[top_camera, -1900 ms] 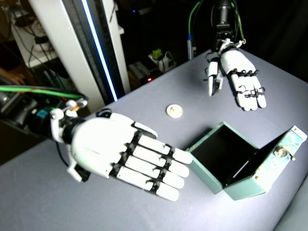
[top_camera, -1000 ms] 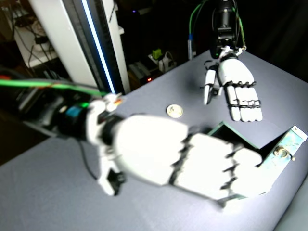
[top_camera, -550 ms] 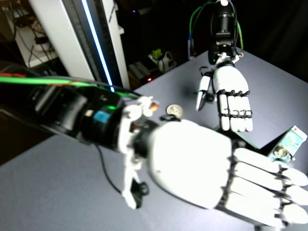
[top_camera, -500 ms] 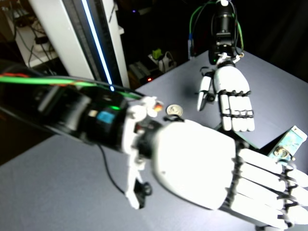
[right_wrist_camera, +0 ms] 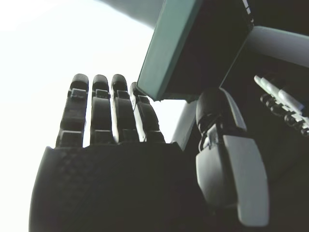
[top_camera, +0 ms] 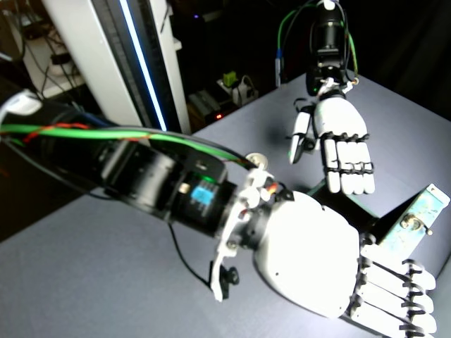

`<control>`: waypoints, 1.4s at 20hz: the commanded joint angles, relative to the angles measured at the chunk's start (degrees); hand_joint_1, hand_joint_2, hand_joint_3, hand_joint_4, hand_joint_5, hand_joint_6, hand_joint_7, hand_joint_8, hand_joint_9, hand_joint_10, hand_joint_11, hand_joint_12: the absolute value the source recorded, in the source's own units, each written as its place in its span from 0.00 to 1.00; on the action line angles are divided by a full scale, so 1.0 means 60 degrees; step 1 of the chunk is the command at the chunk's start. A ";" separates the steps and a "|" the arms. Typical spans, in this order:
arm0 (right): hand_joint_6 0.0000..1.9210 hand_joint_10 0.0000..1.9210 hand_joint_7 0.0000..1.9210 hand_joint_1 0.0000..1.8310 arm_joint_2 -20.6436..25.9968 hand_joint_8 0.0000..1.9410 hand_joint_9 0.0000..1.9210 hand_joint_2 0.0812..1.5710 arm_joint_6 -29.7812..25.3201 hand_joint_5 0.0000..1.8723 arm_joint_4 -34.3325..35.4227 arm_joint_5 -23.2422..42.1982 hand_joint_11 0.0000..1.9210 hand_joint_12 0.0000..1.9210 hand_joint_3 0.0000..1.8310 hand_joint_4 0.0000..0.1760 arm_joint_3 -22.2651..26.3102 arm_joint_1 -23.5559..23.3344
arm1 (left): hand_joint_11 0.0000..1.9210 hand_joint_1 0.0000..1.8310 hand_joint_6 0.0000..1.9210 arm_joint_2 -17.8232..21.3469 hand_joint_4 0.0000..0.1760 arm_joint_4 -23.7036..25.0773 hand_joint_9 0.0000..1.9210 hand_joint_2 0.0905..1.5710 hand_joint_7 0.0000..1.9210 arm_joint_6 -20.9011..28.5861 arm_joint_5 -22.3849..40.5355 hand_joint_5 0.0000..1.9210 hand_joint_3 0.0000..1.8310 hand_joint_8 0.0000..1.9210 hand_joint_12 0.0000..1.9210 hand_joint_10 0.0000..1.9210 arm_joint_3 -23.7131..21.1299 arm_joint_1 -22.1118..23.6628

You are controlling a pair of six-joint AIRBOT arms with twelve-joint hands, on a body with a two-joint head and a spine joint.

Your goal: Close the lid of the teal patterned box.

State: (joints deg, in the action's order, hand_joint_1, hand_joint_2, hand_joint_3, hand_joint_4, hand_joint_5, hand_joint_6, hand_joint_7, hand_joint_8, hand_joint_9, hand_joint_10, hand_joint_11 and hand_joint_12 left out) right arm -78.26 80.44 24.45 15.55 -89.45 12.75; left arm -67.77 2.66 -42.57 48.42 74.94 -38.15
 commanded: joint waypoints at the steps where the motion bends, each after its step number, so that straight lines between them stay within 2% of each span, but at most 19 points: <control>1: 0.00 0.04 0.11 0.07 0.0072 0.01 0.14 0.81 0.0006 0.04 -0.0010 0.0950 0.00 0.77 0.00 0.00 -0.0055 -0.0108 | 0.00 0.11 0.00 -0.0007 0.00 -0.0068 0.00 0.87 0.00 0.0036 0.1176 0.00 0.00 0.00 0.00 0.00 0.0026 0.0094; 3: 0.01 0.06 0.14 0.06 0.0073 0.02 0.18 0.83 0.0006 0.06 -0.0046 0.0956 0.00 0.81 0.00 0.00 0.0072 -0.0108 | 0.00 0.11 0.00 -0.0005 0.00 -0.0092 0.00 0.87 0.00 0.0047 0.1195 0.00 0.00 0.00 0.00 0.00 0.0027 0.0074; 4: 0.02 0.07 0.19 0.09 0.0141 0.02 0.21 0.84 0.0006 0.12 -0.0154 0.0994 0.00 0.83 0.00 0.00 0.0199 -0.0108 | 0.00 0.11 0.00 -0.0004 0.01 -0.0132 0.00 0.87 0.00 0.0048 0.1203 0.00 0.00 0.00 0.00 0.00 0.0029 0.0061; 5: 0.02 0.13 0.23 0.11 0.0294 0.02 0.22 0.85 0.0006 0.16 -0.0263 0.1093 0.00 0.87 0.00 0.00 0.0373 -0.0108 | 0.00 0.10 0.00 -0.0001 0.04 -0.0195 0.00 0.87 0.00 0.0050 0.1227 0.00 0.00 0.00 0.00 0.00 0.0029 0.0024; 6: 0.02 0.22 0.25 0.10 0.0541 0.00 0.18 0.86 0.0006 0.21 -0.0427 0.1263 0.00 0.86 0.00 0.00 0.0656 -0.0108 | 0.00 0.09 0.00 0.0002 0.07 -0.0310 0.00 0.87 0.00 0.0050 0.1249 0.00 0.00 0.00 0.00 0.00 0.0028 -0.0052; 9: 0.02 0.26 0.25 0.10 0.0879 0.00 0.16 0.86 0.0006 0.21 -0.0512 0.1586 0.00 0.85 0.00 0.00 0.1086 0.0021 | 0.00 0.12 0.00 -0.0001 0.00 -0.0441 0.00 0.87 0.00 0.0051 0.1253 0.00 0.00 0.00 0.00 0.00 0.0026 -0.0178; 11: 0.09 0.42 0.25 0.10 0.1109 0.00 0.10 0.84 0.0006 0.20 -0.0734 0.1831 0.00 0.90 0.00 0.00 0.1433 0.0193 | 0.01 0.14 0.00 0.0001 0.00 -0.0561 0.00 0.87 0.00 0.0052 0.1254 0.00 0.00 0.00 0.01 0.00 0.0009 -0.0323; 13: 0.10 0.46 0.25 0.10 0.1254 0.00 0.09 0.85 0.0005 0.19 -0.0911 0.1913 0.00 0.92 0.00 0.00 0.1662 0.0366 | 0.01 0.15 0.00 0.0011 0.00 -0.0700 0.00 0.87 0.00 0.0052 0.1267 0.00 0.00 0.00 0.01 0.00 -0.0028 -0.0443; 14: 0.10 0.43 0.25 0.06 0.1336 0.00 0.11 0.87 0.0005 0.17 -0.0923 0.2019 0.00 0.89 0.00 0.00 0.1792 0.0496 | 0.00 0.13 0.00 0.0023 0.00 -0.0801 0.00 0.87 0.00 0.0055 0.1320 0.00 0.00 0.00 0.01 0.00 -0.0051 -0.0530; 15: 0.10 0.40 0.25 0.06 0.1403 0.00 0.11 0.88 0.0004 0.17 -0.0930 0.2108 0.00 0.88 0.00 0.00 0.1891 0.0599 | 0.00 0.11 0.00 0.0028 0.06 -0.0875 0.00 0.86 0.00 0.0055 0.1370 0.00 0.00 0.00 0.06 0.00 -0.0068 -0.0599; 16: 0.11 0.42 0.26 0.06 0.1468 0.00 0.13 0.88 0.0004 0.18 -0.0956 0.2175 0.02 0.90 0.00 0.00 0.1977 0.0689 | 0.00 0.11 0.00 0.0036 0.07 -0.0915 0.00 0.86 0.00 0.0068 0.1394 0.00 0.00 0.00 0.12 0.00 -0.0082 -0.0650; 17: 0.11 0.42 0.26 0.06 0.1513 0.00 0.13 0.88 0.0004 0.18 -0.0975 0.2215 0.02 0.90 0.00 0.00 0.2050 0.0753 | 0.00 0.11 0.00 0.0049 0.07 -0.0935 0.00 0.86 0.00 0.0073 0.1412 0.00 0.00 0.00 0.12 0.00 -0.0098 -0.0683; 18: 0.12 0.49 0.28 0.06 0.1591 0.01 0.13 0.89 0.0002 0.19 -0.1015 0.2308 0.05 0.93 0.00 0.00 0.2176 0.0872 | 0.00 0.09 0.00 0.0085 0.09 -0.0982 0.00 0.86 0.00 0.0076 0.1472 0.00 0.00 0.00 0.13 0.00 -0.0141 -0.0749; 19: 0.18 0.48 0.28 0.07 0.1658 0.01 0.13 0.89 -0.0009 0.17 -0.1061 0.2388 0.05 0.90 0.00 0.00 0.2280 0.0966 | 0.00 0.07 0.00 0.0107 0.11 -0.1018 0.00 0.85 0.00 0.0076 0.1527 0.00 0.00 0.00 0.11 0.00 -0.0170 -0.0791; 22: 0.16 0.40 0.27 0.08 0.1858 0.00 0.14 0.88 -0.0459 0.19 -0.1459 0.2723 0.03 0.87 0.00 0.00 0.2593 0.1244 | 0.00 0.07 0.00 0.0155 0.06 -0.1131 0.00 0.87 0.00 0.0092 0.1707 0.00 0.00 0.00 0.08 0.00 -0.0250 -0.0942; 23: 0.16 0.41 0.28 0.09 0.1905 0.00 0.15 0.89 -0.0592 0.18 -0.1529 0.2803 0.03 0.88 0.00 0.00 0.2656 0.1307 | 0.00 0.10 0.00 0.0166 0.00 -0.1138 0.00 0.87 0.00 0.0098 0.1740 0.00 0.00 0.00 0.05 0.00 -0.0266 -0.0966; 24: 0.14 0.50 0.31 0.11 0.1965 0.02 0.15 0.88 -0.0736 0.17 -0.1656 0.2892 0.05 0.93 0.00 0.00 0.2734 0.1389 | 0.00 0.12 0.00 0.0188 0.00 -0.1155 0.00 0.88 0.00 0.0107 0.1794 0.00 0.00 0.00 0.02 0.00 -0.0300 -0.1003; 25: 0.10 0.51 0.29 0.11 0.2068 0.01 0.12 0.88 -0.0757 0.15 -0.1696 0.3011 0.03 0.94 0.00 0.00 0.2882 0.1488 | 0.00 0.12 0.00 0.0217 0.00 -0.1171 0.00 0.88 0.00 0.0124 0.1884 0.00 0.00 0.00 0.02 0.00 -0.0346 -0.1058; 28: 0.08 0.48 0.31 0.12 0.2226 0.01 0.15 0.87 -0.0757 0.18 -0.1830 0.3345 0.03 0.91 0.00 0.00 0.3357 0.1715 | 0.00 0.11 0.00 0.0376 0.00 -0.1184 0.00 0.88 0.00 0.0134 0.2190 0.00 0.00 0.00 0.16 0.00 -0.0600 -0.1314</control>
State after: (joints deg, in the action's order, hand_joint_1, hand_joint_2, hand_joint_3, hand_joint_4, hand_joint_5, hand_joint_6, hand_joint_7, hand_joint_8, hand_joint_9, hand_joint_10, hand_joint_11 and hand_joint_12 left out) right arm -65.08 76.23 14.50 28.23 -69.80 23.29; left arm -66.13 -3.70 -42.04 53.36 71.48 -46.41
